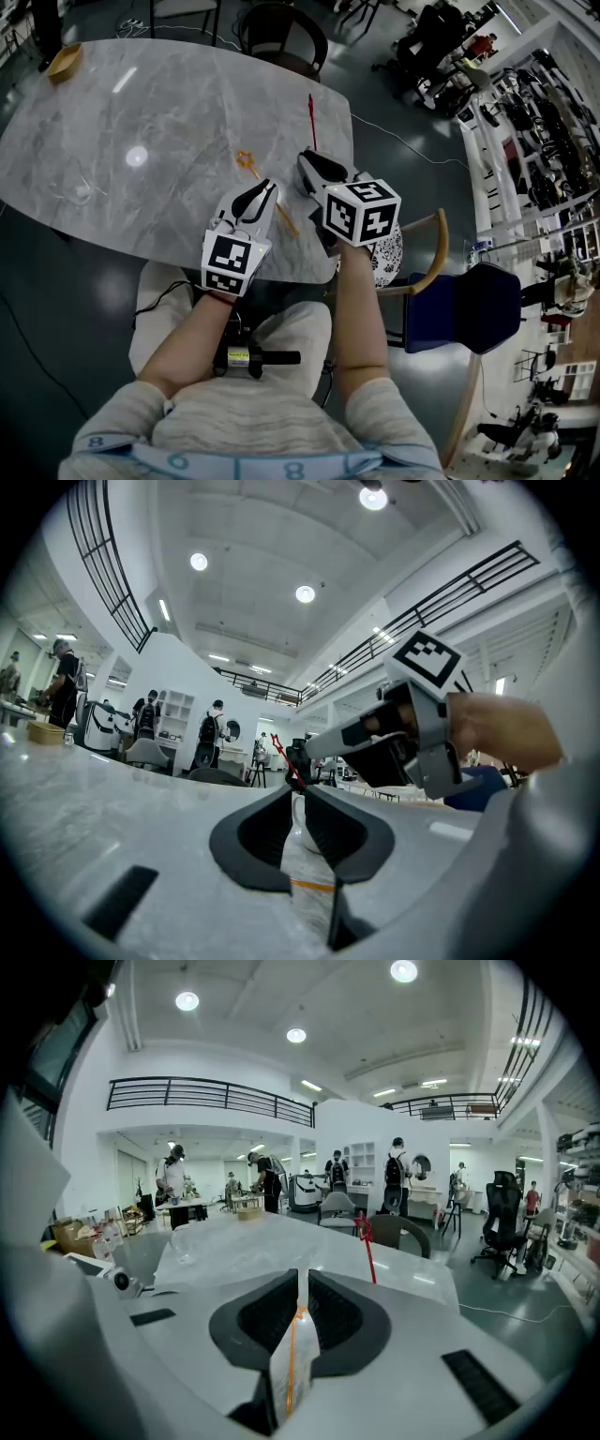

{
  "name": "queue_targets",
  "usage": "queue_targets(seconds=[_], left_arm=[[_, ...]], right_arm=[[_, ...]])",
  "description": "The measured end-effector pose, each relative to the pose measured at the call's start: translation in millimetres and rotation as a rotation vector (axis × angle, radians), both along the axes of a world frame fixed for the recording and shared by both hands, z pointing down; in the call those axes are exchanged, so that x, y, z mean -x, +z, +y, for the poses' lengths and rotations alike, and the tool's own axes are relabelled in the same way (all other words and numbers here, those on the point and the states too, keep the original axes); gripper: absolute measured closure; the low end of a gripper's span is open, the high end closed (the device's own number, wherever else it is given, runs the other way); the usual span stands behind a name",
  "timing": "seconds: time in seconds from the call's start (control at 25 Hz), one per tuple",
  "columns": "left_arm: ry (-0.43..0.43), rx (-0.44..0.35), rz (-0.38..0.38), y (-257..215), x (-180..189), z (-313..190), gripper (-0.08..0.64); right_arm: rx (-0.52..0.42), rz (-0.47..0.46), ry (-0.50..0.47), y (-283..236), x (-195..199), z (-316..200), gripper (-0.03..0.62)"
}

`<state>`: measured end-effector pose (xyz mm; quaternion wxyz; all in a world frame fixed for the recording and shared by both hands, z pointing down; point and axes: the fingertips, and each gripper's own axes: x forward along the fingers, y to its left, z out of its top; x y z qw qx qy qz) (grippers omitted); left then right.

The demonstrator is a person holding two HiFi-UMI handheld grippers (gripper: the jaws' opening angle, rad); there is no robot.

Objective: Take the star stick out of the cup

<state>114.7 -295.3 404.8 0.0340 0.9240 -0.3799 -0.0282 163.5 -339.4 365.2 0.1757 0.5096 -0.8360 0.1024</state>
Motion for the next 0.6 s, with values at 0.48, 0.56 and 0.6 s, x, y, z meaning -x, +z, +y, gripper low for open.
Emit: queue_targets(seconds=[0.48, 0.56, 0.6], left_arm=[[0.001, 0.001, 0.004, -3, 0, 1, 0.523], [0.003, 0.002, 0.005, -3, -1, 1, 0.523], [0.004, 0.002, 0.005, -3, -1, 1, 0.523]], right_arm=[[-0.039, -0.004, 0.075, -18, -31, -12, 0.577], [-0.032, 0.012, 0.082, -15, -36, -16, 0.577], [-0.027, 0.022, 0.086, -13, -38, -19, 0.577]])
